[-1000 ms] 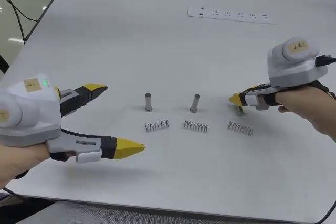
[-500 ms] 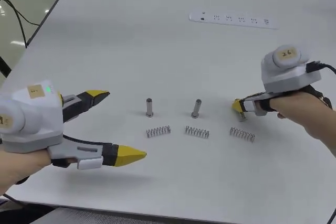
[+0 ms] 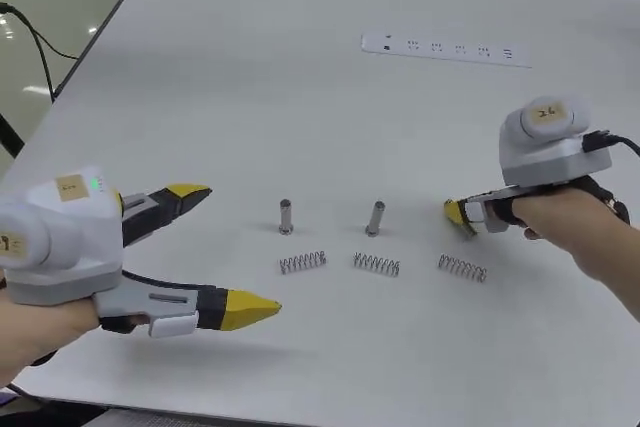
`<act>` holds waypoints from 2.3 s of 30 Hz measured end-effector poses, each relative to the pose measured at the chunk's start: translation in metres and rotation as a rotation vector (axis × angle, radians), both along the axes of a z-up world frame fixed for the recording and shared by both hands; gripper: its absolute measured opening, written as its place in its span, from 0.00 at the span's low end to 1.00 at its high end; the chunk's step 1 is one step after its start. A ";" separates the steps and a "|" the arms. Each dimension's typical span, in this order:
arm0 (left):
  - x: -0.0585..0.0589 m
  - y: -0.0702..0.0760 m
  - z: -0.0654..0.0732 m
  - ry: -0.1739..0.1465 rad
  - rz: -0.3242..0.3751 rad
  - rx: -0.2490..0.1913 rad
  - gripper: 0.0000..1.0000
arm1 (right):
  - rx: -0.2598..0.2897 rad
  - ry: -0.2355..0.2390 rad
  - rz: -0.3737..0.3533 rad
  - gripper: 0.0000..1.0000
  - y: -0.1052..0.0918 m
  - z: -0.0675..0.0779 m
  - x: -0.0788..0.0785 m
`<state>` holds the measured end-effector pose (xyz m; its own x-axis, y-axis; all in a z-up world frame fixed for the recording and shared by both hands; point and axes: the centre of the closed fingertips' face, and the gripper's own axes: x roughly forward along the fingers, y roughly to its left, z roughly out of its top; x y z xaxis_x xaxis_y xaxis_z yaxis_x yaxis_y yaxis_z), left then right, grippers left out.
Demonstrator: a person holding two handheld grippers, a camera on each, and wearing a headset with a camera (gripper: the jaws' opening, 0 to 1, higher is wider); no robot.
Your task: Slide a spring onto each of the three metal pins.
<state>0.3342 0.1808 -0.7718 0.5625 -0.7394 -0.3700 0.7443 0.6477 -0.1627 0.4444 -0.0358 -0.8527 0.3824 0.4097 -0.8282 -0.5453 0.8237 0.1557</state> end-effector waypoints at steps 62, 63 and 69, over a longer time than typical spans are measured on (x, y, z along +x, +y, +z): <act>-0.004 -0.002 0.005 -0.021 0.020 -0.025 0.96 | 0.008 -0.244 0.166 0.07 0.001 0.034 -0.027; -0.004 -0.002 0.005 -0.019 0.020 -0.026 0.96 | 0.017 -0.248 0.164 0.08 0.002 0.036 -0.026; -0.005 -0.003 0.005 -0.020 0.016 -0.023 0.96 | 0.013 -0.256 0.173 0.12 0.003 0.039 -0.026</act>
